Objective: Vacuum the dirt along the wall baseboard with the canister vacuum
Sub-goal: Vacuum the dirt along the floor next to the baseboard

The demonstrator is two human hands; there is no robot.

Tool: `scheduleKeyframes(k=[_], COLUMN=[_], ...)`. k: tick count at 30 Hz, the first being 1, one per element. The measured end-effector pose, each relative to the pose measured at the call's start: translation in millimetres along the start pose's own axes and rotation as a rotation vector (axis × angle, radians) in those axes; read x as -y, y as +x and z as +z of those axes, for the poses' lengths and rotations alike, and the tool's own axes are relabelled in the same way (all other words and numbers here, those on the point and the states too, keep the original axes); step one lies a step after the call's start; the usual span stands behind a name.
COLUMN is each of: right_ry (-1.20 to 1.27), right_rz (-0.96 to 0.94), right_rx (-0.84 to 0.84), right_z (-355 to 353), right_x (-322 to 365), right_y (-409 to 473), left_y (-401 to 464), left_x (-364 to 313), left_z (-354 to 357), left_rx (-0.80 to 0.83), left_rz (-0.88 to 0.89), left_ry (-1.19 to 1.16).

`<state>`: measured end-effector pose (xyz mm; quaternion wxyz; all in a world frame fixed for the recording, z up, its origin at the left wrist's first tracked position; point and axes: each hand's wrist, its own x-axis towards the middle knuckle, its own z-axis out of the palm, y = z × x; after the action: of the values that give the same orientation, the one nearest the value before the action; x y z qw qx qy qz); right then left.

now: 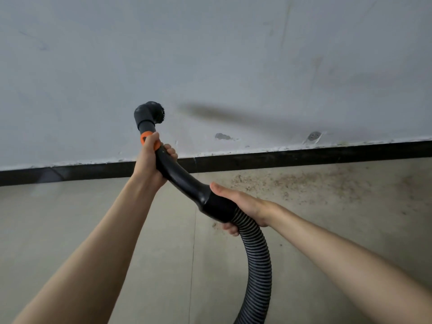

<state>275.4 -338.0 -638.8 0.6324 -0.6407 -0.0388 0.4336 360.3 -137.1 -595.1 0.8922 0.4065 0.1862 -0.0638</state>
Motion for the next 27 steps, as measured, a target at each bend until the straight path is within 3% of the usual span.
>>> scheduleKeyframes(k=[2,10,16,27], right_ry=[-0.021,-0.224,-0.725,-0.679], right_rz=[-0.012,-0.303,-0.49,-0.176], right_rx=[0.031,-0.276,-0.427,-0.417], right_z=[-11,-25,-11,3], right_x=[-11,-56,-61,-106], right_y=[-13,-39,-32,-5], left_y=[-10,-34,-35,-20], left_x=[16,58,62,137], left_z=[7,52,37,-28], left_rx=[-0.043,-0.164,-0.266,-0.256], left_rz=[-0.002,0.076,0.123,-0.109], left_ry=[-0.005,0.166,0.183,0.15])
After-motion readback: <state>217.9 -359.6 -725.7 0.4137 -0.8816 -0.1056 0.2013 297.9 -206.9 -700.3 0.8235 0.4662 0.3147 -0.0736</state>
